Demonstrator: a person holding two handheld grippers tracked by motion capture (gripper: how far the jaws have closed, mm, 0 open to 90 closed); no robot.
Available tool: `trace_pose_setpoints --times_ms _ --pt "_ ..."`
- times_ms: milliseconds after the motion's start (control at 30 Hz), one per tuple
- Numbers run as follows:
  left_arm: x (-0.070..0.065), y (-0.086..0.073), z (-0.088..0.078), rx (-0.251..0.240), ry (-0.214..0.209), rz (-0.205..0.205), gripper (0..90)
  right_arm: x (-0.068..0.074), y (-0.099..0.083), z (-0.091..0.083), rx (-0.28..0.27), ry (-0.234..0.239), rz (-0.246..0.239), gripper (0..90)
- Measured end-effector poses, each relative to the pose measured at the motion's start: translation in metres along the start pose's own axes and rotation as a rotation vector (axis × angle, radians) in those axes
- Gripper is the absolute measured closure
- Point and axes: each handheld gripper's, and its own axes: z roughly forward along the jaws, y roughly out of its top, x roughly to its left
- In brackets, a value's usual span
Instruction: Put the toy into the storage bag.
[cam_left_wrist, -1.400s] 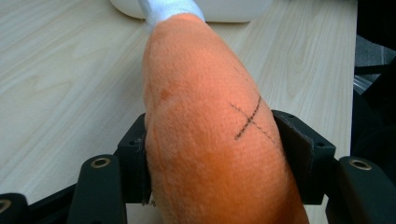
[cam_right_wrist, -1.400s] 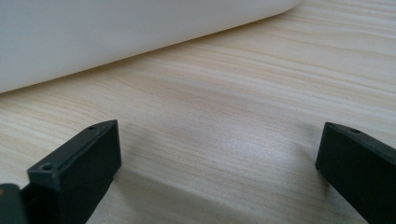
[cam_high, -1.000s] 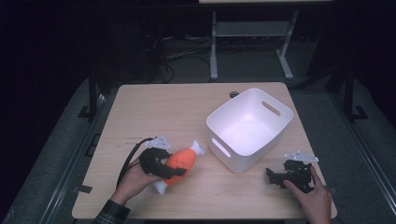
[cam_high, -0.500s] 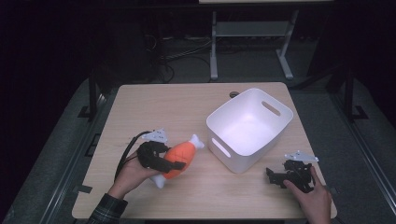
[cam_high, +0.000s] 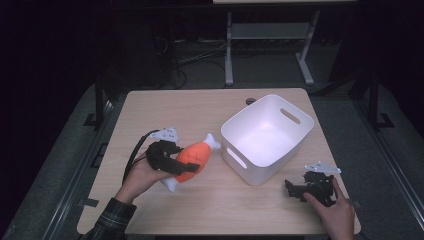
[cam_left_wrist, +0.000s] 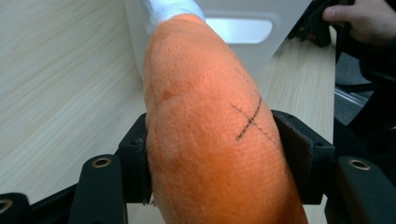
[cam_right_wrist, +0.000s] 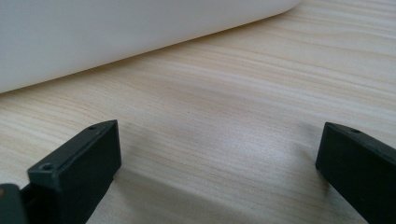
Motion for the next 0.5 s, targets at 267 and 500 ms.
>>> trace_pose_setpoints --times_ms 267,500 --pt "0.003 0.014 -0.004 -0.008 -0.003 0.009 36.9 0.0 0.0 0.0 -0.001 0.0 -0.002 0.0" --pt "0.004 0.027 -0.008 -0.012 -0.006 0.021 37.0 0.0 0.0 0.0 0.0 -0.001 0.001 0.0"
